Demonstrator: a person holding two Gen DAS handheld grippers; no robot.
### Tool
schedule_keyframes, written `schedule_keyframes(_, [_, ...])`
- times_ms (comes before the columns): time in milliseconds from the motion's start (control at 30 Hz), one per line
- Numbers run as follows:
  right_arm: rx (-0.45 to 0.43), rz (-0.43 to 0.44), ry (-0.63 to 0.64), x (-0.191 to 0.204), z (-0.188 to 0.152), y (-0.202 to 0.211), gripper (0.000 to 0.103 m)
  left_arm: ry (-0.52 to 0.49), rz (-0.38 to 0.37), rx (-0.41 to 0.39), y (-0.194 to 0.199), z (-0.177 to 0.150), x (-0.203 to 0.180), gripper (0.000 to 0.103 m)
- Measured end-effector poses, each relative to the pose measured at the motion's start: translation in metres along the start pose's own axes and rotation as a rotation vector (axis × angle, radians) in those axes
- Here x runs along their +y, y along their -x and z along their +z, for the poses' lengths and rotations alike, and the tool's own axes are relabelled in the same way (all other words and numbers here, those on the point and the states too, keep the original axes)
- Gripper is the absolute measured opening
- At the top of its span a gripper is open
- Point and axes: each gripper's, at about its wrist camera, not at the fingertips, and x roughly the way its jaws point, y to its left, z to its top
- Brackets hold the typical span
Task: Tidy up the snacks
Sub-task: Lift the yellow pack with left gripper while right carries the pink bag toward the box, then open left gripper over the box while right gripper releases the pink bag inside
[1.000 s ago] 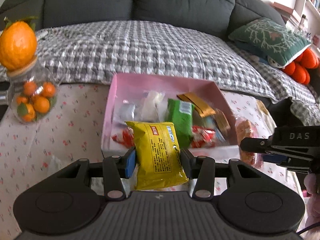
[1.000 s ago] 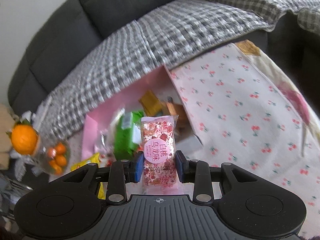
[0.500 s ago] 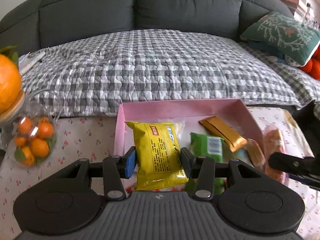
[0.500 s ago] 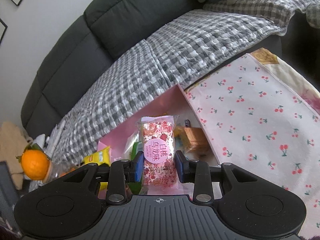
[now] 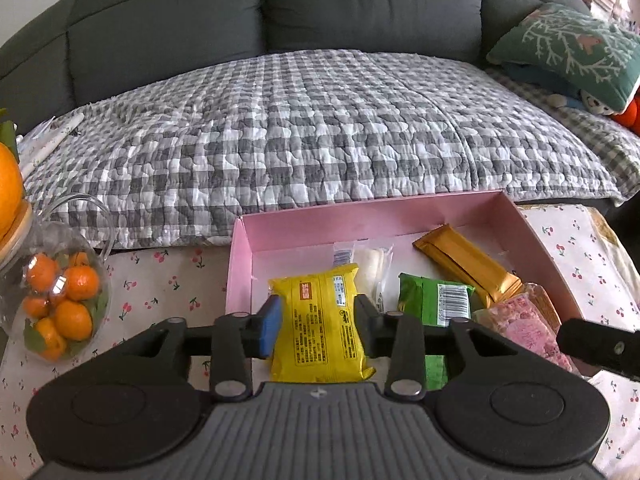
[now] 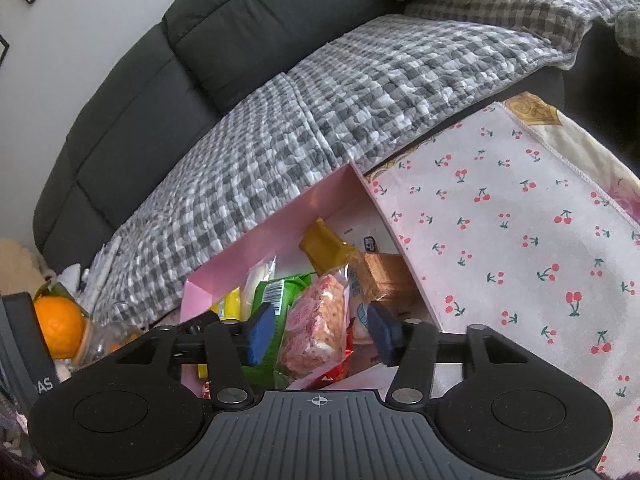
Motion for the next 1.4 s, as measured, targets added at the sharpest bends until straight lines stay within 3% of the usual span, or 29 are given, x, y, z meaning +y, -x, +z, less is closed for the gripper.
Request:
schedule_keyframes(100, [0.008,-0.006,0.000,0.000,0.001,0.002,0.054,0.002,-0.010,0.005,0.003,-0.001,0.001,0.050])
schedule_keyframes(267, [0.025,-0.017,0.027,0.007,-0.001,0.007,0.066,0.017,-0.030,0.002,0.014,-0.003,0.003,0.068])
schedule_keyframes(333, [0.033,-0.025,0.042,0.010,-0.001,0.011,0.074,0.020,-0.038,0.001,0.020,-0.006,0.003,0.071])
schedule_keyframes(600, [0.082,-0.065,0.105,0.018,-0.004,0.027,0.081,0.026,-0.060,0.015,0.043,-0.016,0.006,0.091])
schedule_keyframes(767, [0.088,-0.105,0.195,0.026,-0.013,0.040,0.085,0.046,-0.049,0.037,0.055,-0.024,0.011,0.095])
schedule_keyframes(967, [0.078,-0.125,0.207,0.022,-0.013,0.053,0.085,0.051,-0.043,0.067,0.069,-0.039,0.009,0.102])
schedule_keyframes(1400, [0.117,-0.185,0.298,0.025,-0.038,0.058,0.090,0.019,-0.060,0.116,0.083,-0.078,0.002,0.102])
